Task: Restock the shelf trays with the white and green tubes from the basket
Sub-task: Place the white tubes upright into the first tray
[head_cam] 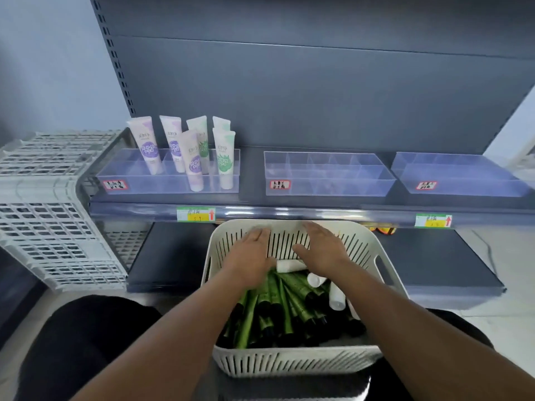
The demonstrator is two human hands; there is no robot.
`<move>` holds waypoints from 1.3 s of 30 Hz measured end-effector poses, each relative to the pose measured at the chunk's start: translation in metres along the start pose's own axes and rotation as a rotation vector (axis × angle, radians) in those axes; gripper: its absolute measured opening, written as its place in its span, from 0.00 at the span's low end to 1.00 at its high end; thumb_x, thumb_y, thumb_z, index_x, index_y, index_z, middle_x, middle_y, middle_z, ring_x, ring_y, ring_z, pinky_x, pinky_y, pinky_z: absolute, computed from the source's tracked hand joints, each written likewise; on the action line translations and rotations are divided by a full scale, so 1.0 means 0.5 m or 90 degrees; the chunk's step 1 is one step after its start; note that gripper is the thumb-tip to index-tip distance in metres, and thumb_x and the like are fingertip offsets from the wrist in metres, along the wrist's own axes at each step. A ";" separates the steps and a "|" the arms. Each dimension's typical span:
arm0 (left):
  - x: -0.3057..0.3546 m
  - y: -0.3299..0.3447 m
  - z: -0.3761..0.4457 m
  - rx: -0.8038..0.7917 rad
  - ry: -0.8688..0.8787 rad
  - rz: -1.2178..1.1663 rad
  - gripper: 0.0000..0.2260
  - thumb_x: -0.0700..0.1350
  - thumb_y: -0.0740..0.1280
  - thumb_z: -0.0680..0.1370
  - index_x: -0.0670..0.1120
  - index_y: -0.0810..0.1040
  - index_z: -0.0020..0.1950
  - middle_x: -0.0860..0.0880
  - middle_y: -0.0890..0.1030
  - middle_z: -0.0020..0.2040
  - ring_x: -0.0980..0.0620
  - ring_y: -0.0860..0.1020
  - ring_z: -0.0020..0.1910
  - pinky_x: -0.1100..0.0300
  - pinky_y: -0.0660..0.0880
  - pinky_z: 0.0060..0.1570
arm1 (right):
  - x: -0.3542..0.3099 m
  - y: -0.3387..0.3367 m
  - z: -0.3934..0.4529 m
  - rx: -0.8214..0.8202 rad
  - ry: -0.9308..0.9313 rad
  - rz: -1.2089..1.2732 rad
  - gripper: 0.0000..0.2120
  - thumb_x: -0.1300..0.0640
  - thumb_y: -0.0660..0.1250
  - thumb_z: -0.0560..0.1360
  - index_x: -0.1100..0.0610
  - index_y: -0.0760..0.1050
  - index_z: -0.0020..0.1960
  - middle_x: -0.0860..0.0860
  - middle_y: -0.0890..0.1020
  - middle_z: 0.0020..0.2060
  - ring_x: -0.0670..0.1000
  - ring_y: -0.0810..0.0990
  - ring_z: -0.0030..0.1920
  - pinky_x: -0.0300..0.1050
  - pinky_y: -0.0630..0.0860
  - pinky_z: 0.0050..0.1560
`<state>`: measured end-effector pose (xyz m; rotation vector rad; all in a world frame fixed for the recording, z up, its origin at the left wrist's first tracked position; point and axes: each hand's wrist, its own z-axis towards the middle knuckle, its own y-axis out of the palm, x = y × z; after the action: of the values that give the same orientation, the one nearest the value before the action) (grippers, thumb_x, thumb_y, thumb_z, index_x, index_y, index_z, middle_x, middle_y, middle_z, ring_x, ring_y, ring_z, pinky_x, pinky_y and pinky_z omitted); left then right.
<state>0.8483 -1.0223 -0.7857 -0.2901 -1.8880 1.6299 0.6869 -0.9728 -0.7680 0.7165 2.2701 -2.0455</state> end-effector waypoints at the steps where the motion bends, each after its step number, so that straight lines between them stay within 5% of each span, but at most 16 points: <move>1: 0.010 0.018 0.002 -0.023 0.002 -0.005 0.32 0.52 0.60 0.80 0.45 0.50 0.79 0.47 0.55 0.79 0.49 0.54 0.77 0.56 0.52 0.76 | 0.018 0.007 -0.003 -0.006 0.009 0.001 0.32 0.44 0.60 0.78 0.52 0.53 0.78 0.51 0.60 0.76 0.52 0.59 0.76 0.50 0.57 0.75; 10: 0.075 0.140 0.059 -0.153 0.027 -0.013 0.30 0.50 0.61 0.80 0.46 0.51 0.79 0.49 0.56 0.78 0.49 0.56 0.77 0.54 0.56 0.75 | 0.125 0.090 0.006 -0.090 0.092 -0.016 0.27 0.46 0.58 0.78 0.54 0.60 0.74 0.53 0.65 0.73 0.56 0.62 0.73 0.54 0.59 0.73; 17: 0.114 0.193 0.106 -0.255 0.142 -0.123 0.29 0.40 0.61 0.79 0.49 0.53 0.78 0.50 0.59 0.77 0.52 0.60 0.75 0.57 0.56 0.75 | 0.128 0.150 0.032 -0.154 0.157 0.044 0.26 0.52 0.51 0.80 0.57 0.53 0.76 0.56 0.49 0.77 0.63 0.47 0.76 0.62 0.48 0.75; 25: 0.111 0.177 0.095 -0.225 0.104 -0.130 0.18 0.43 0.62 0.79 0.46 0.69 0.69 0.46 0.75 0.66 0.47 0.74 0.63 0.56 0.69 0.61 | 0.110 0.129 0.029 -0.132 0.107 0.036 0.20 0.55 0.55 0.77 0.57 0.65 0.68 0.57 0.66 0.68 0.62 0.66 0.67 0.55 0.63 0.68; 30: 0.111 0.166 0.071 -0.182 0.015 -0.125 0.13 0.50 0.59 0.81 0.44 0.75 0.59 0.45 0.80 0.56 0.47 0.77 0.53 0.58 0.71 0.48 | 0.125 0.117 0.037 -0.148 0.142 0.066 0.14 0.50 0.57 0.73 0.54 0.77 0.51 0.55 0.75 0.59 0.57 0.73 0.58 0.49 0.71 0.59; 33: 0.095 0.166 0.064 -0.158 -0.033 -0.113 0.14 0.53 0.60 0.80 0.45 0.77 0.55 0.46 0.80 0.52 0.49 0.76 0.47 0.60 0.69 0.44 | 0.139 0.106 0.036 -0.138 0.169 0.087 0.14 0.54 0.60 0.77 0.55 0.73 0.61 0.56 0.73 0.60 0.57 0.74 0.59 0.49 0.72 0.59; 39: 0.115 0.169 0.076 -0.177 -0.110 -0.188 0.12 0.50 0.67 0.76 0.44 0.74 0.54 0.45 0.79 0.50 0.51 0.74 0.43 0.59 0.70 0.41 | 0.126 0.121 0.048 -0.103 0.197 0.088 0.19 0.54 0.68 0.74 0.56 0.67 0.62 0.56 0.78 0.57 0.58 0.77 0.57 0.48 0.73 0.50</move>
<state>0.7622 -1.0042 -0.8502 0.0216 -2.1728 1.2313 0.6434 -0.9717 -0.8474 1.2115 2.4216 -1.7705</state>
